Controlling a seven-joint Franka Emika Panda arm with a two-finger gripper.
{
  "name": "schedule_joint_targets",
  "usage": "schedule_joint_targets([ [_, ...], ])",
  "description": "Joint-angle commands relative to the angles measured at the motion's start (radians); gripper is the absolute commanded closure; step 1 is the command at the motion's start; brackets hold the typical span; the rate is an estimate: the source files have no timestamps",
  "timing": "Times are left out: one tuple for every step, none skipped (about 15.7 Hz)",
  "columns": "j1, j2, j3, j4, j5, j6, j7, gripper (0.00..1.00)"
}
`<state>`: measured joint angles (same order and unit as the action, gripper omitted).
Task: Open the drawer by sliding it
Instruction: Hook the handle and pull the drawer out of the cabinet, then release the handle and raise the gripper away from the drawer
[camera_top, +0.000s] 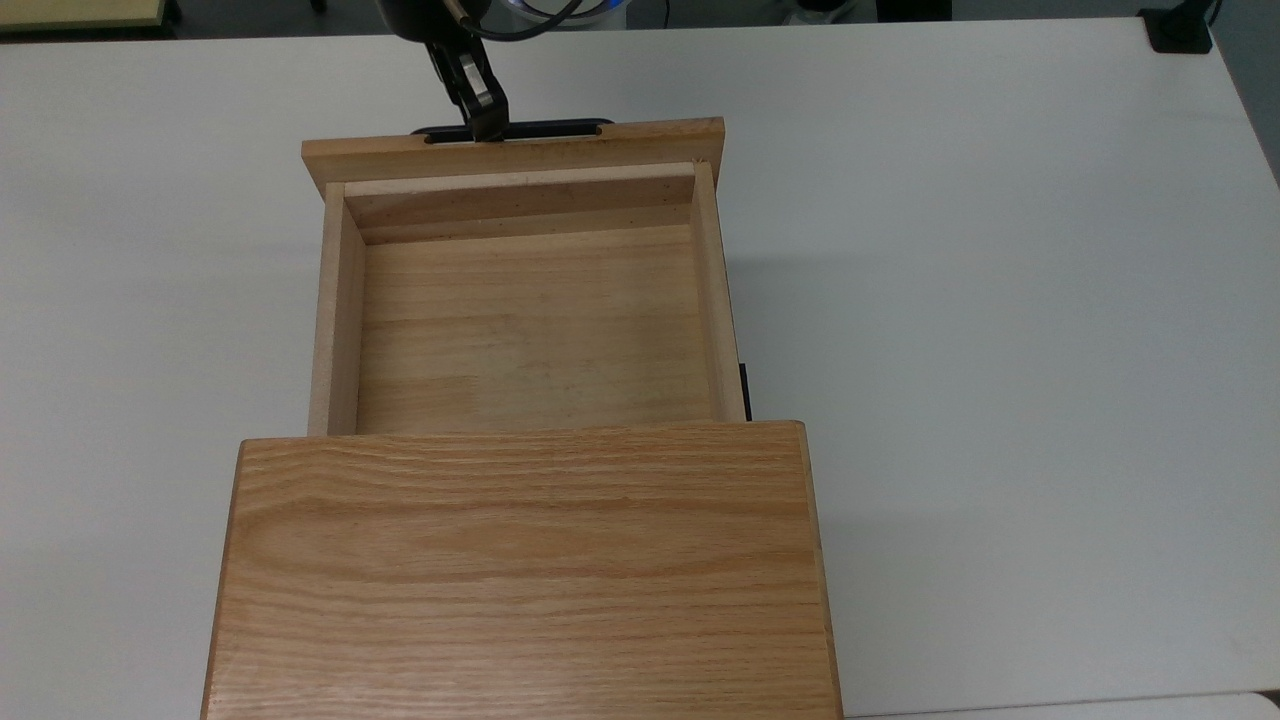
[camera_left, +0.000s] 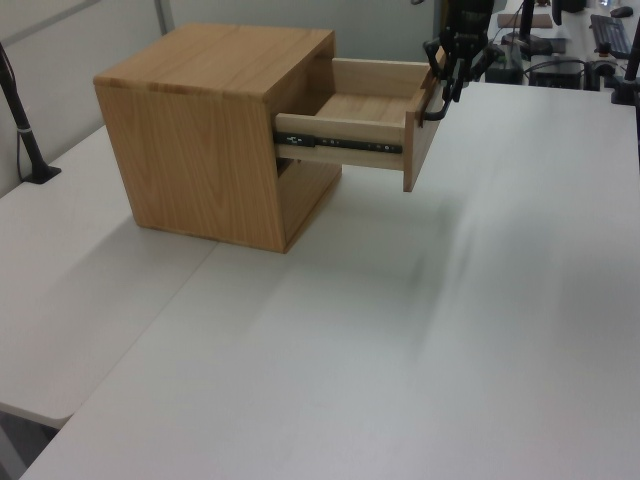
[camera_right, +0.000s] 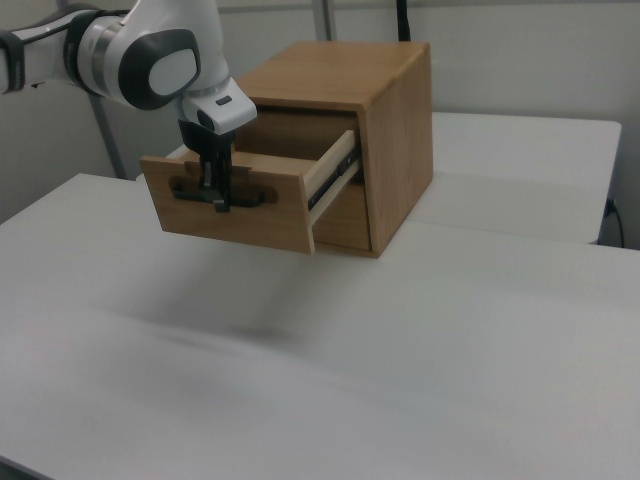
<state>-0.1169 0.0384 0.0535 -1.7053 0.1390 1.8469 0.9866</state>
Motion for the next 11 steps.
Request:
schedule_joint_targets([
  [-0.003,-0.072,0.002,-0.011,-0.024,-0.032,-0.128,0.08],
  [0.000,-0.074,0.002,0.016,-0.025,-0.035,-0.128,0.00],
  [0.003,-0.077,0.002,0.048,-0.025,-0.038,-0.132,0.00],
  [0.006,-0.083,0.002,0.068,-0.028,-0.050,-0.137,0.00],
  [0.008,-0.097,0.002,0.082,-0.030,-0.078,-0.160,0.00],
  [0.011,-0.101,0.002,0.098,-0.030,-0.115,-0.184,0.00],
  [0.013,-0.104,0.003,0.113,-0.030,-0.158,-0.195,0.00],
  [0.017,-0.112,0.008,0.121,-0.036,-0.191,-0.204,0.00],
  [0.035,-0.118,0.008,0.119,-0.054,-0.204,-0.221,0.00],
  [0.058,-0.127,0.008,0.113,-0.083,-0.213,-0.253,0.00],
  [0.078,-0.129,0.008,0.108,-0.110,-0.230,-0.305,0.00],
])
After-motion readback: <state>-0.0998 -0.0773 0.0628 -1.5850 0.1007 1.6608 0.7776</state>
